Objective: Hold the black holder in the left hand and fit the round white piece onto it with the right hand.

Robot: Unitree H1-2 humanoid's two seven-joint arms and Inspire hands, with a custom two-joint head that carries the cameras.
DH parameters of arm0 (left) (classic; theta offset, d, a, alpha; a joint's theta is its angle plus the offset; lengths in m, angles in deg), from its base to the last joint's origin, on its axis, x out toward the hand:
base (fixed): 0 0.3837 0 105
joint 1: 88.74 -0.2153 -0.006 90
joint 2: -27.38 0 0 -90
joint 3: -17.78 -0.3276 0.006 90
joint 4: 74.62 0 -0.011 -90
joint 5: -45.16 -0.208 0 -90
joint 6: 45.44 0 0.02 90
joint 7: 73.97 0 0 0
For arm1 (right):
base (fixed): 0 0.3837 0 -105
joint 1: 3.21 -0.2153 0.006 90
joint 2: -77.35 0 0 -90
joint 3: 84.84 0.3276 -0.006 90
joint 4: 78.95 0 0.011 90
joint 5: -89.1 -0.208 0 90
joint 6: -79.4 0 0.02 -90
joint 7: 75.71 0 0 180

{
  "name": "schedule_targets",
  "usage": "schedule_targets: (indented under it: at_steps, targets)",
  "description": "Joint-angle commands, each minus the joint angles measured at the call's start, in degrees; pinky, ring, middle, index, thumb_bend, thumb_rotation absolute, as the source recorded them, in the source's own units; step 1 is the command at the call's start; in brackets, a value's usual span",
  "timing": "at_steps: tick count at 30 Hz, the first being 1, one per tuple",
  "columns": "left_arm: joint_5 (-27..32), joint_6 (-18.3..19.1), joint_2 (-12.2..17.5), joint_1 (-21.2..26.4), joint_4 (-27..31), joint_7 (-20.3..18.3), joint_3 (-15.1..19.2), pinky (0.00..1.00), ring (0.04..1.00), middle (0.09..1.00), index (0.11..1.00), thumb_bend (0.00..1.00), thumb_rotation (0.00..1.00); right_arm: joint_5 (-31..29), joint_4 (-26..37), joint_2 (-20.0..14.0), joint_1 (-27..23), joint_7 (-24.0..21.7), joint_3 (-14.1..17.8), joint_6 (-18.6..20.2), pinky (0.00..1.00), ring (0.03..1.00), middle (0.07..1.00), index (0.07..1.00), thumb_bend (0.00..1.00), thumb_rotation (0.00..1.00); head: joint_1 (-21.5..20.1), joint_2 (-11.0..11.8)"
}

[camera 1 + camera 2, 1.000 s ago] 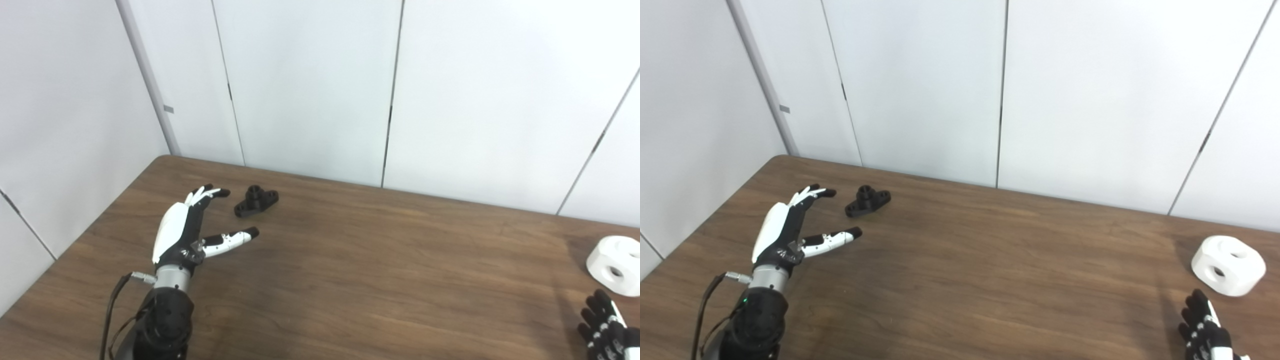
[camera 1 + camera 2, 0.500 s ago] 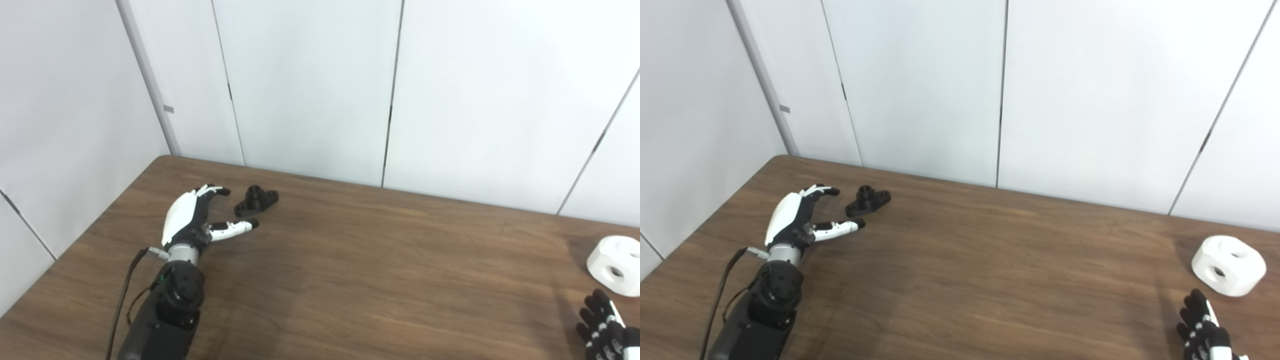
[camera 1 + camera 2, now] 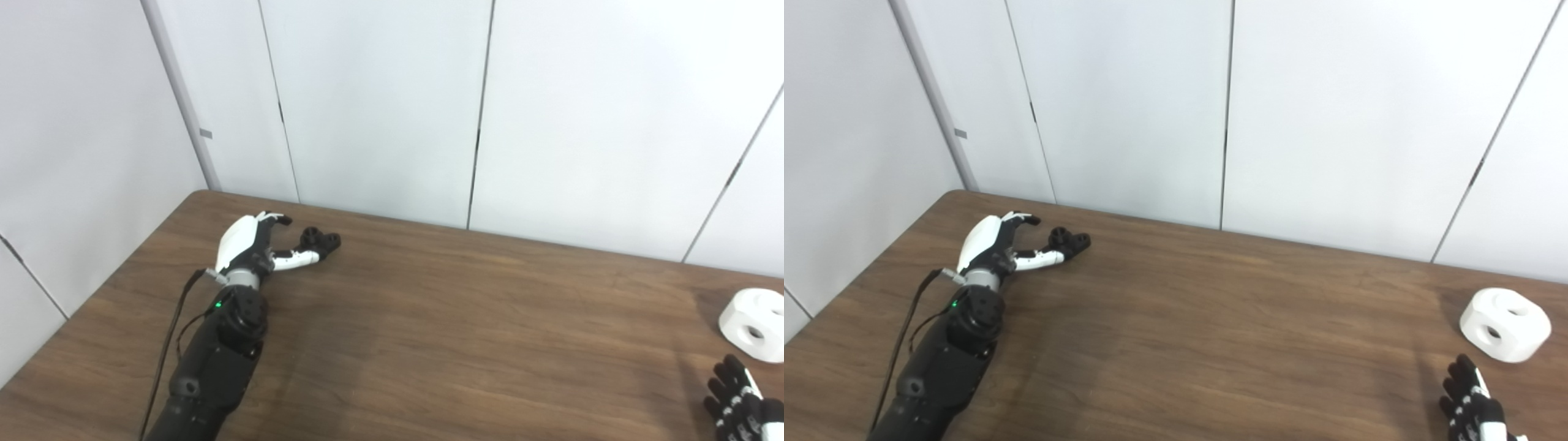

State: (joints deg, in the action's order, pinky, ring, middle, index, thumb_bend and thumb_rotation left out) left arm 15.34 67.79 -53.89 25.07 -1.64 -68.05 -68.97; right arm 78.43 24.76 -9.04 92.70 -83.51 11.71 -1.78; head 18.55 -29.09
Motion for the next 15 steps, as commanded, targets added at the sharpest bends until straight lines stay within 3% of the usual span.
schedule_targets:
  at_steps: [1,15]
  targets:
    - [-1.4,-1.0,2.3,3.8,-0.6,2.2,-0.5,1.0,1.0,0.96,0.805,0.94,0.38,0.0,2.1,0.1,-0.3,0.3,0.0,-0.1,1.0,1.0,1.0,1.0,0.7,1.0,-0.1,0.0]
    - [-2.6,0.8,3.4,7.4,-7.1,2.5,-5.0,1.0,1.0,0.958,0.797,0.92,0.33,0.0,3.7,0.5,0.1,0.8,0.2,1.6,1.0,1.0,1.0,1.0,0.67,1.0,-0.3,-0.2]
